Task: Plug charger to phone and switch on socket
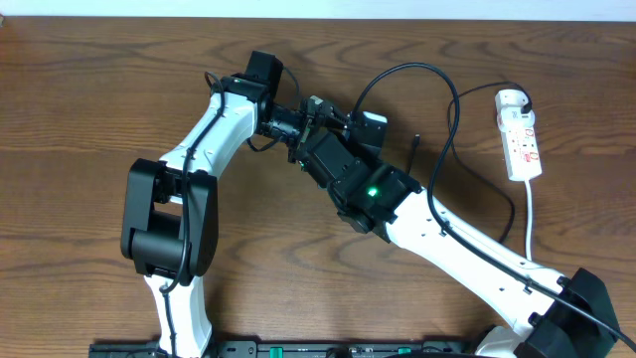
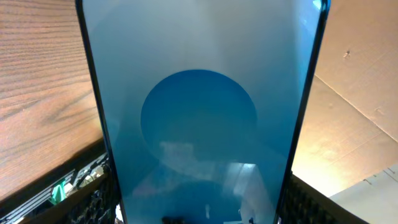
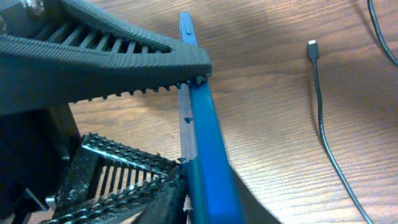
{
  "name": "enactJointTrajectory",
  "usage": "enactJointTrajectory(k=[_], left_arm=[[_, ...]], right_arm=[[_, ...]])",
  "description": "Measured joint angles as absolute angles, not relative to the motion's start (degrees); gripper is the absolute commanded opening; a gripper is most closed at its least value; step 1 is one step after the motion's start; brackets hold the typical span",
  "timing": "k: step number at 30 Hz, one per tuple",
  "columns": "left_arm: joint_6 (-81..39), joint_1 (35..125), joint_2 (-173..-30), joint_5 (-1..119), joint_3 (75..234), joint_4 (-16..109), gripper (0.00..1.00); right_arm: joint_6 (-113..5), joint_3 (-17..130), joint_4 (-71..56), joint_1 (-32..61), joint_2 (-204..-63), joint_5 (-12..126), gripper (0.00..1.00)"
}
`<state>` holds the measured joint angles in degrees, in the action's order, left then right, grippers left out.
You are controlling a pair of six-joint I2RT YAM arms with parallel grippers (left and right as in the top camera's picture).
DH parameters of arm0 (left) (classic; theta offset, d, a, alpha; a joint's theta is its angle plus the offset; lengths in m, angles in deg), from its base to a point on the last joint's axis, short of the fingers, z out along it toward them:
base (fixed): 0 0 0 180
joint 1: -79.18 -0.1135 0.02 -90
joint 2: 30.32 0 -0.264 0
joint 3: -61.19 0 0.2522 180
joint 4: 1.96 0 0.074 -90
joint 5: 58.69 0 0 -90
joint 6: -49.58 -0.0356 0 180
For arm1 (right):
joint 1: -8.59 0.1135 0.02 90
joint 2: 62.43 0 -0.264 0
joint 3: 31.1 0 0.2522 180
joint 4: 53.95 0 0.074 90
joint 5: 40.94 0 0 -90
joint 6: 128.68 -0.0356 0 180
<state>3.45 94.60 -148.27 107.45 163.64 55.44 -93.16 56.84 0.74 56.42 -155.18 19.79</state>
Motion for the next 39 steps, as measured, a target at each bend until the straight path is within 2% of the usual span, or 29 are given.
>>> enactJointTrajectory(k=[4, 9, 12, 14, 17, 19, 20, 24, 27, 30, 31, 33, 34, 35, 37, 39], left_arm=[[3.5, 94.6, -148.3, 107.5, 163.6, 55.4, 0.69], [3.3, 94.6, -148.2, 108.3, 163.6, 55.4, 0.72], [3.3, 94.6, -148.2, 108.7, 163.6, 55.4, 0.88], [3.3, 94.6, -148.2, 108.9, 163.6, 54.9, 0.9], [5.9, 92.5, -148.2, 111.1, 163.4, 48.3, 0.9], [9.8, 88.1, -148.1, 115.3, 163.4, 37.9, 0.9], [11.1, 85.2, -147.7, 116.9, 163.6, 36.5, 0.9], [11.8, 77.1, -142.8, 118.7, 163.5, 36.2, 0.9], [7.0, 73.9, -133.5, 119.1, 163.5, 37.1, 0.91], [-4.7, 73.0, -120.6, 119.5, 163.9, 47.0, 0.91], [-9.2, 73.0, -117.7, 117.9, 164.1, 53.7, 0.91], [-21.9, 73.2, -109.2, 105.9, 164.9, 72.5, 0.91], [-25.8, 73.5, -105.4, 92.3, 164.5, 84.1, 0.91], [-27.4, 73.6, -103.2, 82.4, 164.3, 90.6, 0.91], [-29.5, 73.6, -99.8, 68.7, 163.9, 93.4, 0.91], [-30.0, 73.6, -97.6, 63.7, 162.0, 90.9, 0.91]], right_arm=[[-93.9, 56.9, 0.5, 56.4, -155.2, 20.0, 0.01], [-93.5, 56.9, 1.1, 56.4, -155.4, 20.4, 0.01], [-93.4, 56.9, 1.8, 56.4, -155.4, 20.6, 0.01], [-93.3, 56.9, 3.1, 55.4, -154.2, 21.2, 0.01], [-93.2, 56.8, 5.0, 50.8, -145.0, 21.8, 0.01], [-93.2, 56.8, 5.9, 46.4, -137.0, 22.7, 0.01], [-93.1, 56.9, 6.0, 41.7, -131.6, 24.8, 0.01], [-93.1, 53.9, 4.9, 30.8, -124.2, 36.1, 0.01], [-93.1, 44.2, -1.5, 26.8, -123.3, 46.1, 0.01], [-94.3, 28.8, -25.0, 26.5, -124.8, 60.5, 0.01], [-95.3, 25.0, -33.9, 26.5, -124.9, 64.2, 0.01], [-97.4, 18.6, -45.8, 26.5, -124.8, 71.6, 0.01], [-98.0, 17.3, -46.5, 26.5, -124.5, 73.2, 0.01], [-98.2, 16.9, -46.6, 26.5, -124.5, 74.0, 0.01], [-98.7, 16.4, -48.5, 26.5, -124.5, 75.2, 0.01], [-98.8, 16.3, -51.9, 26.5, -124.5, 75.6, 0.01]])
